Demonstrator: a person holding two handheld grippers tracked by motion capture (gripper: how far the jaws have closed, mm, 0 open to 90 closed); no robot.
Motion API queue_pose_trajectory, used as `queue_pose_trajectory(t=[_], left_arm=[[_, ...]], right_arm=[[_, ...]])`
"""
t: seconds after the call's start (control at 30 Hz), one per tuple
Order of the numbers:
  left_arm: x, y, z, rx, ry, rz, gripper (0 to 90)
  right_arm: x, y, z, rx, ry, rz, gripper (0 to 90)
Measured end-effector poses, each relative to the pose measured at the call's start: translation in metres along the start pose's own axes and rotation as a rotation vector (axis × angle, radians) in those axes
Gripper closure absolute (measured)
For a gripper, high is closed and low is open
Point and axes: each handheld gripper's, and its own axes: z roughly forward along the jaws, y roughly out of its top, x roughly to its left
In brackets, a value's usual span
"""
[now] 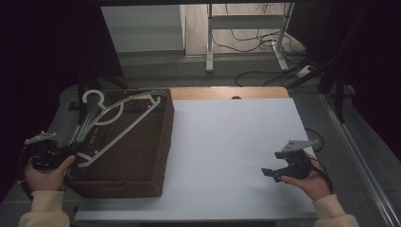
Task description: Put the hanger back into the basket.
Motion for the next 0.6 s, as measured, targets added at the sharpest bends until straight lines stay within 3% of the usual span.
queue_pose_trajectory(t=[0.17,0.2,0.23,0.3,0.4,0.6], left_arm=[[0.001,-0.001,0.004,0.02,-0.002,0.002,80.1],[0.002,-0.001,0.004,0.027,-0.031,0.012,78.5],[0.002,-0.001,0.005,0.028,-0.049,0.02,73.4],[-0.001,0.0,0.005,0.033,-0.035,0.045,53.0],[-0.007,0.002,0.002,0.014,-0.048,0.073,41.0],[-0.02,0.006,-0.003,-0.012,-0.099,0.114,31.7]], right_arm=[[0.0,0.0,0.0,0.002,0.002,0.0,13.2],[0.0,0.0,0.0,0.002,0.002,0.0,13.2],[0.0,0.0,0.0,0.003,0.002,0.0,13.2],[0.0,0.0,0.001,0.005,0.002,-0.002,13.2],[0.001,0.0,0.001,0.007,0.004,-0.002,13.2],[0.001,0.0,0.0,0.003,0.008,-0.003,13.1]])
